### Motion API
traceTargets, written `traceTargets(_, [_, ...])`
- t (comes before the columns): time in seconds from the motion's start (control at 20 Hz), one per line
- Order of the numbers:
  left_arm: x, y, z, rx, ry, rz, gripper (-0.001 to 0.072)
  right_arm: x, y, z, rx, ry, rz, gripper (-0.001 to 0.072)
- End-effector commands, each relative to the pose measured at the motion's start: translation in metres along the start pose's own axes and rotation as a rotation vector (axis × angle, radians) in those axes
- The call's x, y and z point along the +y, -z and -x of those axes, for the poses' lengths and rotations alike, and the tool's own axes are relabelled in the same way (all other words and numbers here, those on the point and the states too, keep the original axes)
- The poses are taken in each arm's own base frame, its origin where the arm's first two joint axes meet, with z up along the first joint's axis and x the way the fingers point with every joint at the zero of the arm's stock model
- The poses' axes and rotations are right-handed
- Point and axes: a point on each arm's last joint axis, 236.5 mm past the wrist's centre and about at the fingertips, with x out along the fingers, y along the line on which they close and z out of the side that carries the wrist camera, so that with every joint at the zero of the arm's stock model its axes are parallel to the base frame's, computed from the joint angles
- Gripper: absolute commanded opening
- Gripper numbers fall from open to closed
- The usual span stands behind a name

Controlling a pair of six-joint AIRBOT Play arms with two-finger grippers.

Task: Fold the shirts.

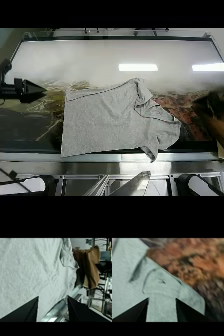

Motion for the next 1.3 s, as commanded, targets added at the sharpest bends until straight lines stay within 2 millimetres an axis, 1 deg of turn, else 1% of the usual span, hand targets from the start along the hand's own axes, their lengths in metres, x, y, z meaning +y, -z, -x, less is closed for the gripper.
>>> traceTargets(0.0, [0.013,0.053,-0.014,-0.057,-0.009,0.112,0.0368,-0.071,0.103,-0.007,0.086,0.206,-0.277,0.0529])
traceTargets(0.05, [0.012,0.068,-0.021,-0.052,0.001,0.135,0.0367,-0.074,0.120,-0.015,0.113,0.200,-0.281,0.0529])
traceTargets(0.1, [0.012,0.079,-0.027,-0.057,0.006,0.155,0.0360,-0.076,0.136,-0.024,0.145,0.186,-0.294,0.0529])
traceTargets(0.15, [0.016,0.077,-0.030,-0.108,-0.006,0.171,0.0361,-0.079,0.149,-0.031,0.176,0.177,-0.300,0.0529])
traceTargets(0.2, [0.024,0.074,-0.031,-0.161,-0.042,0.177,0.0361,-0.082,0.156,-0.037,0.190,0.176,-0.309,0.0529])
traceTargets(0.3, [0.030,0.081,-0.033,-0.199,-0.094,0.168,0.0361,-0.075,0.152,-0.041,0.180,0.133,-0.300,0.0529])
traceTargets(0.35, [0.030,0.083,-0.032,-0.220,-0.113,0.156,0.0361,-0.077,0.148,-0.043,0.170,0.132,-0.308,0.0528])
traceTargets(0.45, [0.029,0.085,-0.028,-0.270,-0.170,0.112,0.0361,-0.086,0.141,-0.050,0.150,0.146,-0.325,0.0528])
traceTargets(0.5, [0.031,0.092,-0.026,-0.268,-0.212,0.085,0.0361,-0.088,0.139,-0.055,0.153,0.136,-0.317,0.0528])
traceTargets(0.55, [0.035,0.102,-0.026,-0.253,-0.251,0.066,0.0361,-0.083,0.136,-0.061,0.159,0.096,-0.315,0.0528])
traceTargets(0.65, [0.038,0.113,-0.025,-0.281,-0.297,0.080,0.0361,-0.062,0.126,-0.075,0.155,-0.041,-0.303,0.0525])
traceTargets(0.7, [0.037,0.118,-0.026,-0.289,-0.301,0.073,0.0360,-0.052,0.119,-0.080,0.143,-0.109,-0.293,0.0486])
traceTargets(0.8, [0.035,0.131,-0.032,-0.282,-0.293,0.087,0.0360,-0.038,0.110,-0.086,0.129,-0.205,-0.295,0.0485])
traceTargets(0.9, [0.034,0.148,-0.041,-0.231,-0.262,0.132,0.0360,-0.029,0.108,-0.089,0.134,-0.268,-0.295,0.0485])
traceTargets(0.95, [0.036,0.156,-0.043,-0.199,-0.266,0.152,0.0361,-0.027,0.108,-0.089,0.136,-0.285,-0.288,0.0461])
traceTargets(1.0, [0.041,0.164,-0.043,-0.168,-0.292,0.172,0.0361,-0.027,0.108,-0.090,0.137,-0.291,-0.278,0.0343])
traceTargets(1.05, [0.047,0.170,-0.039,-0.144,-0.332,0.193,0.0363,-0.026,0.108,-0.091,0.135,-0.296,-0.271,0.0268])
traceTargets(1.1, [0.053,0.177,-0.034,-0.114,-0.375,0.212,0.0365,-0.026,0.107,-0.091,0.134,-0.298,-0.275,0.0076])
traceTargets(1.15, [0.060,0.184,-0.028,-0.081,-0.420,0.225,0.0448,-0.026,0.107,-0.091,0.131,-0.300,-0.271,0.0018])
traceTargets(1.2, [0.065,0.190,-0.023,-0.042,-0.454,0.253,0.0670,-0.024,0.106,-0.090,0.124,-0.305,-0.261,0.0018])
traceTargets(1.25, [0.070,0.195,-0.021,0.004,-0.465,0.280,0.0718,-0.020,0.101,-0.090,0.106,-0.323,-0.247,0.0018])
